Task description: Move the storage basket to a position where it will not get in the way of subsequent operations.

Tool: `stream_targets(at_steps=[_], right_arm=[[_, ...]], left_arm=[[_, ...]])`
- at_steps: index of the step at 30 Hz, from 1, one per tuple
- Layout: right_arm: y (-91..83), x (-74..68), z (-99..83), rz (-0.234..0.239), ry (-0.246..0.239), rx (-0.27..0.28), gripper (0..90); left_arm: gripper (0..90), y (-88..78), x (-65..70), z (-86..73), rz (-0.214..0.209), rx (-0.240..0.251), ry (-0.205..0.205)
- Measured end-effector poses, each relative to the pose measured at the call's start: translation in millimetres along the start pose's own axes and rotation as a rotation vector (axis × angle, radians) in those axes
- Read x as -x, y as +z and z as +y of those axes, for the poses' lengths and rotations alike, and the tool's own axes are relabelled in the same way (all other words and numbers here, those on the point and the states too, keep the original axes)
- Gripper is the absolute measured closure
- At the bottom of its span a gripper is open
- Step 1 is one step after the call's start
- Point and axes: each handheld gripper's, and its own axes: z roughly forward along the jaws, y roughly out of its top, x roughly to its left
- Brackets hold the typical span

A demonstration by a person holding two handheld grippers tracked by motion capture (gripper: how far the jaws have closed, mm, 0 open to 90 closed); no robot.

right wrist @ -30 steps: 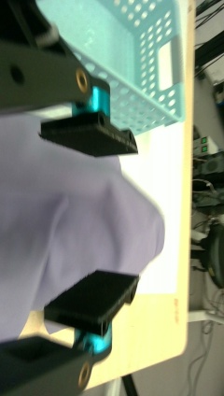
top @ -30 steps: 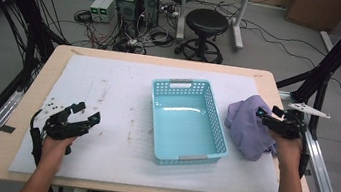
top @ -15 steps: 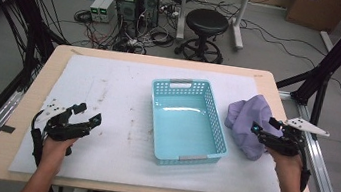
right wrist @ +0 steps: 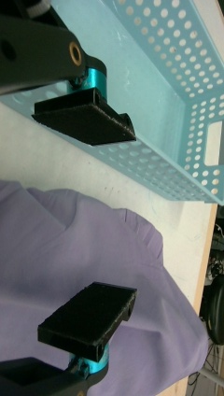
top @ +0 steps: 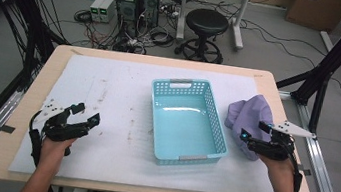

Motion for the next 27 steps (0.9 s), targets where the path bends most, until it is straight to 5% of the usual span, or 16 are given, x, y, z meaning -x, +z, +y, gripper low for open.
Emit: stream_targets(at_steps=[11, 15, 23, 27], right_arm=[[11.0, -27.5, 4.8, 0.134, -0.044, -0.012, 31.1], [22.6, -36.9, 4.5, 0.219, -0.062, -0.049, 39.3], [39.2, -48.1, 5.6, 0.277, -0.078, -0.098, 40.1], [47.0, -48.3, 6.9, 0.257, -0.06, -0.107, 39.7]], left_arm=[[20.0, -0.7, 1.7, 1.7, 0.001, -0.009, -0.005], [20.0, -2.2, 3.9, 1.4, 0.005, -0.013, -0.005], [20.0, -1.9, 5.4, 0.6, 0.008, -0.025, 0.0], [20.0, -1.2, 5.5, 0.2, 0.011, -0.027, -0.001]])
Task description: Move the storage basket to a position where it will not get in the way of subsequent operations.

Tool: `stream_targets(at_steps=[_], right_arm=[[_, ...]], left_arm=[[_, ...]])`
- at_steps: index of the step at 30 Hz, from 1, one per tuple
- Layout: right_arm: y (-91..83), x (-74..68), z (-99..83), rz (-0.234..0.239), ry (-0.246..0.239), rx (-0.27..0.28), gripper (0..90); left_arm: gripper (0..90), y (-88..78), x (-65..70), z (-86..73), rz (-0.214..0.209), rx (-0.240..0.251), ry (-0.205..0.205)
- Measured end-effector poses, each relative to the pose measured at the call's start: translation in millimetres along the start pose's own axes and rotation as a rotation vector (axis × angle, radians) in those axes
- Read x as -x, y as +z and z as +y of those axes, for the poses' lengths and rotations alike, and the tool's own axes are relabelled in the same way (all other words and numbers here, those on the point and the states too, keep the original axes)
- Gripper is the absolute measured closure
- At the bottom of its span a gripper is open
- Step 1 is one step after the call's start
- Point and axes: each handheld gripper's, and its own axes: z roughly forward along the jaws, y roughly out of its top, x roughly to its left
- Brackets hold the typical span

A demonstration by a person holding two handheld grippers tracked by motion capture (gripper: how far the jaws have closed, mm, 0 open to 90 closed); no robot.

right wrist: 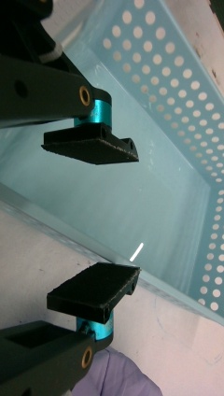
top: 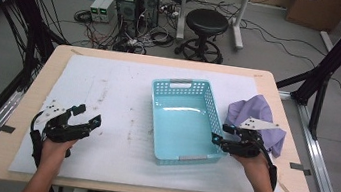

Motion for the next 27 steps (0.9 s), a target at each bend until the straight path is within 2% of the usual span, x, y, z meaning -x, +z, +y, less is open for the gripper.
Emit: stream_targets(at_steps=[4, 7, 17, 23, 24, 25, 26, 27], right_arm=[[4.3, 0.1, 1.0, -0.006, 0.007, 0.0, 40.0], [7.0, -5.9, 3.0, 0.036, -0.002, 0.007, 42.6], [28.9, -28.1, 13.0, 0.12, -0.007, -0.011, 40.3], [32.8, -36.7, 14.6, 0.204, -0.009, -0.017, 40.6], [32.8, -36.7, 14.6, 0.204, -0.009, -0.017, 40.6], [28.5, -36.9, 13.6, 0.245, -0.016, -0.021, 40.9], [28.5, -36.9, 13.6, 0.245, -0.016, -0.021, 40.9], [23.7, -35.7, 12.1, 0.296, -0.03, -0.031, 44.8]], left_arm=[[20.0, 0.1, -0.3, 0.1, 0.002, 0.001, -0.004], [20.0, 0.1, -1.0, 0.2, 0.005, 0.003, -0.007], [20.0, -2.2, 0.2, 2.7, 0.013, 0.003, 0.002], [20.0, -3.6, 0.0, 4.8, 0.013, 0.005, 0.0], [20.0, -3.6, 0.0, 4.8, 0.013, 0.005, 0.0], [20.0, -4.5, -0.5, 5.5, 0.015, 0.005, -0.002], [20.0, -4.5, -0.5, 5.5, 0.015, 0.005, -0.002], [20.0, -4.8, -0.7, 5.7, 0.015, 0.009, -0.004]])
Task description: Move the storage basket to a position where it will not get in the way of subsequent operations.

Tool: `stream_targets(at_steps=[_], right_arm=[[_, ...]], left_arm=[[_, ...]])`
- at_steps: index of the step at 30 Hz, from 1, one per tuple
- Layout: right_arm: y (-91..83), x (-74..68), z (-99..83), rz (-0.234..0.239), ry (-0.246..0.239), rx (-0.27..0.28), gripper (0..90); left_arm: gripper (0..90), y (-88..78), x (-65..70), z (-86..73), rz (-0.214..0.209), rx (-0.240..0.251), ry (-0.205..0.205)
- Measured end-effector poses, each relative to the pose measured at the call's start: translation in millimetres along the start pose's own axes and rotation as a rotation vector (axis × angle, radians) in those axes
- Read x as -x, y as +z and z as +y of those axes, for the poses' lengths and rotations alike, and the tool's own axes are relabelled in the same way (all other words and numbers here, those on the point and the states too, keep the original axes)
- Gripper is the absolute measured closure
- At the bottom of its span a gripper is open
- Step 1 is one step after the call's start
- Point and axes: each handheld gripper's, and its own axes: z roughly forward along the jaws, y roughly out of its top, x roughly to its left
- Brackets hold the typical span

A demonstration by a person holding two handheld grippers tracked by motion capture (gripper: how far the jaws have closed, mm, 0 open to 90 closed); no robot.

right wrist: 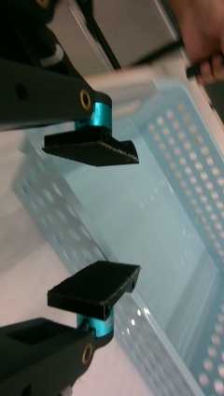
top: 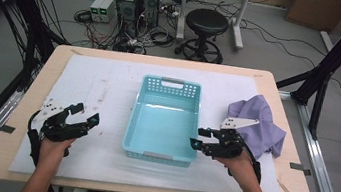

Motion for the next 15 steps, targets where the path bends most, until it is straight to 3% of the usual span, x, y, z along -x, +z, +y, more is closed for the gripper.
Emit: stream_targets(at_steps=[3, 7, 15], right_arm=[[-2.9, -1.3, -2.1, 0.016, -0.014, -0.02, 48.6], [-0.5, -3.6, -2.3, -0.037, -0.029, -0.021, 64.5], [18.9, -3.5, 10.8, -0.134, -0.036, -0.011, 68.5]], left_arm=[[20.0, -0.5, -0.8, 0.3, 0.0, 0.001, 0.0], [20.0, 1.1, -0.4, 0.3, -0.003, -0.003, 0.002], [20.0, 2.0, 1.5, 1.3, -0.007, -0.001, 0.004]])
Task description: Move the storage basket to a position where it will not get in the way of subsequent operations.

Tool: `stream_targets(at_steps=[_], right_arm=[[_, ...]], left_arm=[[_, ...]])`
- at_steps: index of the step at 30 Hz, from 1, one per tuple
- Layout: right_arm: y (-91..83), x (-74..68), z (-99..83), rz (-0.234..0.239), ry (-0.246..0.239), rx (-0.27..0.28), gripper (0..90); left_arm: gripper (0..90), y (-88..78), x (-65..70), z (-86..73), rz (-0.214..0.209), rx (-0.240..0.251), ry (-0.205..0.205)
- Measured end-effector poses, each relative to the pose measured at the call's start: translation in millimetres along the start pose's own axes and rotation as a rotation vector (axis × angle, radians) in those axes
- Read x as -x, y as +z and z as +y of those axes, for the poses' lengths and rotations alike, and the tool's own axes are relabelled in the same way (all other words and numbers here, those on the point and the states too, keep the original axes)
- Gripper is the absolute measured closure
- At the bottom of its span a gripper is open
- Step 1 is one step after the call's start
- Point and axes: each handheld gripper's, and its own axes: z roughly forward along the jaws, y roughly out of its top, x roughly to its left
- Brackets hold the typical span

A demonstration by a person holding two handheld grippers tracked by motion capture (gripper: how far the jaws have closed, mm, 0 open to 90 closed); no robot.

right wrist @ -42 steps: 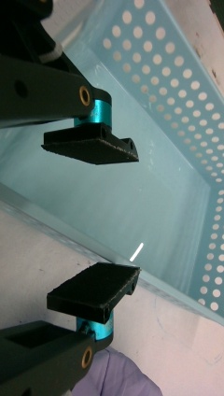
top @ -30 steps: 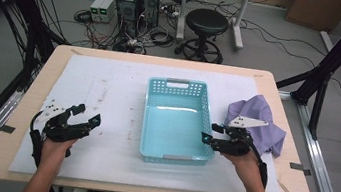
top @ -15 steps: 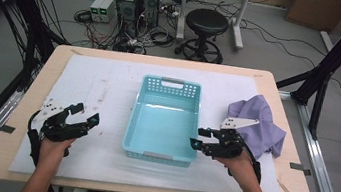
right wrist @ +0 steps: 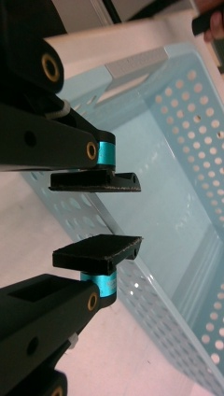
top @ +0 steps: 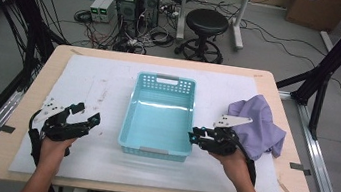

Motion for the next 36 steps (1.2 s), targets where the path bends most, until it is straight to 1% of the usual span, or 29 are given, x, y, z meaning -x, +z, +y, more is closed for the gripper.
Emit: stream_targets(at_steps=[1, 2, 4, 5, 7, 8, 12, 13, 15, 16, 17, 18, 19, 20, 21, 22, 23, 24, 25, 26, 27, 28, 29, 30, 31, 32, 34, 35, 36], right_arm=[[0.0, 0.0, 0.0, 0.0, 0.0, 0.0, 68.5], [5.6, 1.0, 4.7, -0.016, -0.01, -0.001, 68.6], [8.3, 1.2, 7.2, -0.02, -0.014, -0.005, 68.6], [13.8, 0.9, 12.1, -0.023, -0.029, -0.012, 68.5], [16.7, 0.5, 14.3, -0.021, -0.037, -0.014, 68.5], [22.6, -0.3, 19.0, -0.028, -0.052, -0.018, 68.6], [32.0, -0.6, 26.5, -0.047, -0.061, -0.024, 68.6], [37.6, -0.4, 30.6, -0.046, -0.065, -0.024, 68.5], [39.6, -0.2, 31.8, -0.039, -0.065, -0.022, 68.4], [39.8, 1.2, 32.0, -0.029, -0.058, -0.019, 66.0], [39.8, 1.2, 32.0, -0.029, -0.058, -0.019, 66.0], [34.1, 2.5, 30.9, -0.045, -0.05, -0.008, 57.0], [34.1, 2.5, 30.9, -0.045, -0.05, -0.008, 57.0], [29.1, 3.6, 29.9, -0.057, -0.049, 0.007, 53.8], [16.8, 7.1, 27.1, -0.089, -0.054, 0.023, 48.1], [10.3, 9.0, 25.2, -0.113, -0.058, 0.029, 46.0], [10.3, 9.0, 25.2, -0.113, -0.058, 0.029, 46.0], [3.5, 11.3, 22.7, -0.132, -0.062, 0.03, 43.5], [-8.2, 15.7, 16.9, -0.18, -0.061, 0.034, 37.0], [-8.2, 15.7, 16.9, -0.18, -0.061, 0.034, 37.0], [-13.1, 17.9, 13.7, -0.202, -0.064, 0.029, 35.0], [-22.0, 22.1, 6.8, -0.237, -0.07, 0.024, 30.6], [-26.2, 24.0, 3.6, -0.25, -0.069, 0.023, 30.2], [-26.2, 24.0, 3.6, -0.25, -0.069, 0.023, 30.2], [-34.5, 27.4, -2.5, -0.269, -0.062, 0.035, 29.0], [-38.7, 29.1, -5.2, -0.275, -0.059, 0.042, 28.3], [-42.5, 30.5, -7.8, -0.28, -0.053, 0.049, 27.4], [-49.2, 33.4, -12.8, -0.282, -0.045, 0.057, 25.2], [-49.2, 33.4, -12.8, -0.282, -0.045, 0.057, 25.2]], left_arm=[[20.0, -0.2, 0.1, 0.0, 0.001, 0.001, -0.001], [20.0, -0.3, 0.2, 0.0, 0.001, 0.001, -0.002], [20.0, -0.5, -0.3, 0.1, 0.002, 0.0, -0.001], [20.0, -0.5, -0.6, 0.0, 0.003, 0.001, -0.001], [20.0, -0.7, -0.9, 0.1, 0.004, 0.001, -0.002], [20.0, -0.9, -1.4, 0.1, 0.004, 0.001, -0.002], [20.0, -1.1, -2.0, 0.3, 0.006, 0.001, -0.003], [20.0, -1.3, -2.0, 0.6, 0.006, 0.001, -0.002], [20.0, -1.5, -1.8, 1.1, 0.003, 0.003, -0.002], [20.0, -1.5, -1.7, 1.3, 0.001, 0.004, -0.004], [20.0, -1.5, -1.5, 1.4, -0.001, 0.004, -0.005], [20.0, -1.4, -1.0, 1.8, -0.003, 0.001, -0.003], [20.0, -1.3, 0.3, 2.3, -0.008, 0.0, -0.003], [20.0, -0.9, 1.9, 3.1, -0.014, -0.001, -0.001], [20.8, -0.4, 4.2, 4.2, -0.02, -0.007, -0.004], [21.5, -0.2, 6.4, 5.8, -0.026, -0.018, -0.002], [21.5, 0.7, 8.8, 8.0, -0.03, -0.022, -0.002], [21.5, 1.9, 10.9, 10.6, -0.036, -0.023, -0.003], [21.5, 3.3, 13.4, 13.4, -0.043, -0.02, -0.007], [21.5, 4.8, 15.3, 16.4, -0.047, -0.021, -0.003], [21.5, 6.9, 17.2, 19.1, -0.052, -0.019, -0.007], [21.5, 11.7, 20.6, 22.5, -0.054, -0.011, -0.015], [21.5, 11.7, 20.6, 22.5, -0.054, -0.011, -0.015], [21.5, 15.0, 21.9, 23.3, -0.056, -0.006, -0.021], [21.4, 18.8, 23.6, 23.8, -0.058, -0.009, -0.026], [20.8, 23.7, 25.7, 24.5, -0.058, -0.013, -0.025], [20.6, 34.5, 31.4, 26.8, -0.071, -0.028, -0.018], [20.6, 37.9, 33.3, 28.0, -0.071, -0.038, -0.004], [20.6, 42.5, 36.4, 29.5, -0.065, -0.047, 0.006]])
